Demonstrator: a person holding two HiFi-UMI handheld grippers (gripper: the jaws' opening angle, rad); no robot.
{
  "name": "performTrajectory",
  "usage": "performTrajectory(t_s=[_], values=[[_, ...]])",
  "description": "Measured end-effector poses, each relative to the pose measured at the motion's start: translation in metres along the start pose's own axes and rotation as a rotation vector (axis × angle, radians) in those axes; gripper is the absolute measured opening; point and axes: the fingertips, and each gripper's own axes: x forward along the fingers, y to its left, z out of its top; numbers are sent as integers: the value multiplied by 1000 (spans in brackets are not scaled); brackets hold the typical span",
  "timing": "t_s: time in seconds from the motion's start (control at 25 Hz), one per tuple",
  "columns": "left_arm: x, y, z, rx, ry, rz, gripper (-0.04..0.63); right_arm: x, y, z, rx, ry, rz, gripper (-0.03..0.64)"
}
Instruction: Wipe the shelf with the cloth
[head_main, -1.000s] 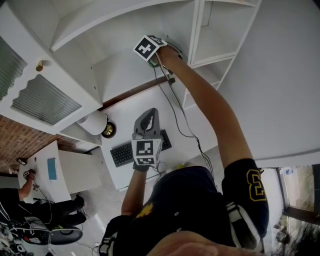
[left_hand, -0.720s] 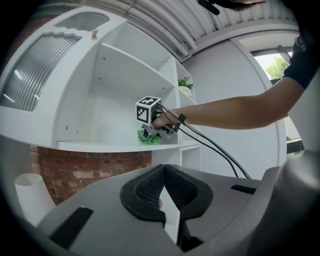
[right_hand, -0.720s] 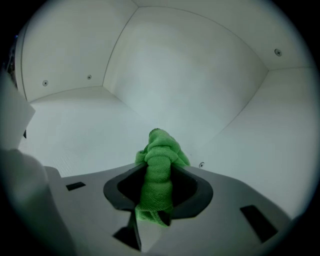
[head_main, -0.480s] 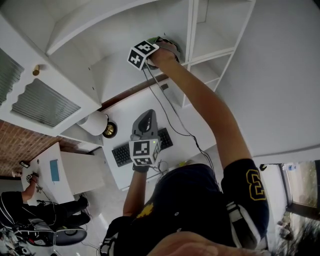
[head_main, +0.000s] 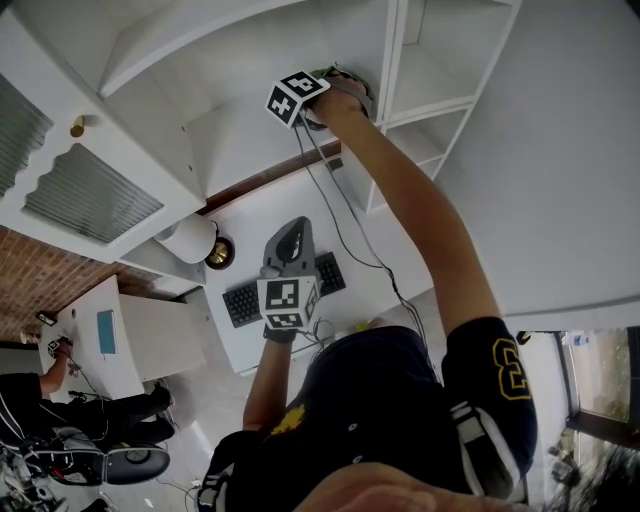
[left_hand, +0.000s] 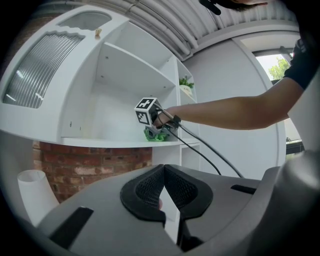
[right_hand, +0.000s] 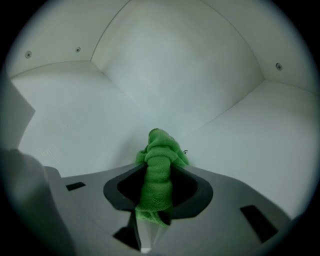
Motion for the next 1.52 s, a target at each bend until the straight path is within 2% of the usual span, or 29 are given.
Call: performTrajectory(t_s=[0.08, 0.24, 0.36, 0.48, 0.6, 0.8, 1.0, 1.28, 1.52], values=[[-3, 0, 0, 1, 4, 7, 18, -8, -5, 7, 40, -36, 82, 126], [-11, 9, -4, -10, 10, 45, 18, -60, -6, 49, 106, -270, 196, 126], [-17, 15, -7, -10, 13, 72, 18, -100, 37, 82, 173, -414, 439, 126], [-31, 21, -11, -4, 22, 94, 18, -135, 89, 105, 240, -490, 698, 126], [-46, 33, -12, -7, 29, 144, 18, -161, 137, 123, 199, -519, 839, 126], [-56, 43, -10, -6, 24, 192, 18, -183, 181, 138, 102, -519, 904, 126], [-66, 47, -16, -24, 28, 216, 18, -179, 216, 137, 38, -461, 909, 126], [-62, 49, -19, -37, 23, 219, 18, -170, 221, 136, 66, -481, 862, 126], [-37, 31, -22, -54, 21, 150, 18, -167, 220, 138, 85, -454, 878, 126]])
